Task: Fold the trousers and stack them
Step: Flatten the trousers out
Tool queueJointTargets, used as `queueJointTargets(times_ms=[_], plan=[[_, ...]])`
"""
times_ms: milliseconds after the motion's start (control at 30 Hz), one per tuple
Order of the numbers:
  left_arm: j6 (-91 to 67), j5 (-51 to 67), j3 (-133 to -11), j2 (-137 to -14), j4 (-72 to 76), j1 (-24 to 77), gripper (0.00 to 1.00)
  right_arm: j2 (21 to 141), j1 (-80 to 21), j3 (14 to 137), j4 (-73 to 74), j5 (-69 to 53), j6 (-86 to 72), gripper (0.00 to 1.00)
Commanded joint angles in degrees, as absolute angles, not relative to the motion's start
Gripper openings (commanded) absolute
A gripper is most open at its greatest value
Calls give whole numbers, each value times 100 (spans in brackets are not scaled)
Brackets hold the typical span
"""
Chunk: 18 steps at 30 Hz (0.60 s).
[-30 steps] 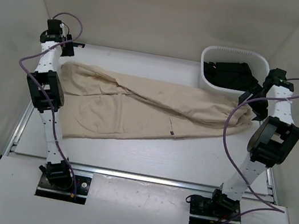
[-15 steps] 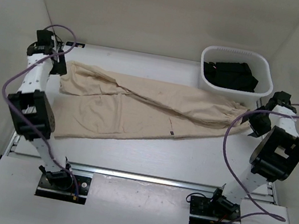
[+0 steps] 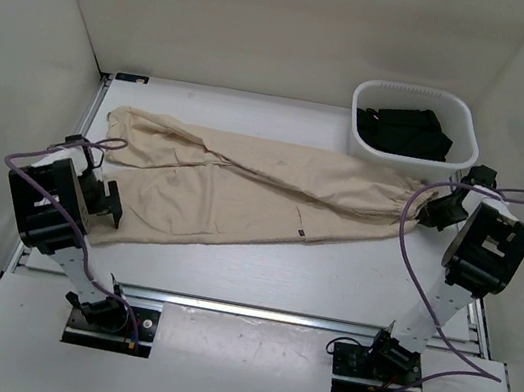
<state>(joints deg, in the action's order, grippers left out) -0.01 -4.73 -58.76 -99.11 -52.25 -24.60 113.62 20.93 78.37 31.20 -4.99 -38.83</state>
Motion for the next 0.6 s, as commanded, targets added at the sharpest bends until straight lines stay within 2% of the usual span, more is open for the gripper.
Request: queueJointTargets(times_ms=[0, 67, 100, 133, 167, 200, 300, 467, 567], plan=[[0, 35, -5793, -9922, -4835, -2435, 100, 11190, 2048, 7446, 3199, -546, -4148, 12], [0, 35, -5599, -10045, -4685, -2487, 100, 11005, 1987, 7217, 3278, -379, -4148, 2], [0, -17, -5538, -10168, -4615, -2540, 100, 10795, 1986, 7094, 3339, -291, -4148, 0], [0, -18, -5485, -10239, -4562, -2540, 88, 10662, 1986, 6823, 3418, -220, -4148, 0], [0, -18, -5484, -10300, -4562, -2644, 39, 10339, 1986, 6664, 3419, -133, -4148, 0], [0, -18, -5537, -10362, -4562, -2828, 14, 10136, 1986, 6497, 3515, -132, -4148, 0], [0, -175, -5774, -10205, -4702, -3198, 14, 9205, 1986, 5908, 3875, 62, -4201, 0], [0, -1009, -6450, -9844, -4957, -4181, 14, 7677, 2197, 5442, 5305, 114, -4069, 0], [0, -1405, -6451, -9712, -5036, -4473, 14, 6807, 2486, 4906, 5755, 114, -4245, 0]])
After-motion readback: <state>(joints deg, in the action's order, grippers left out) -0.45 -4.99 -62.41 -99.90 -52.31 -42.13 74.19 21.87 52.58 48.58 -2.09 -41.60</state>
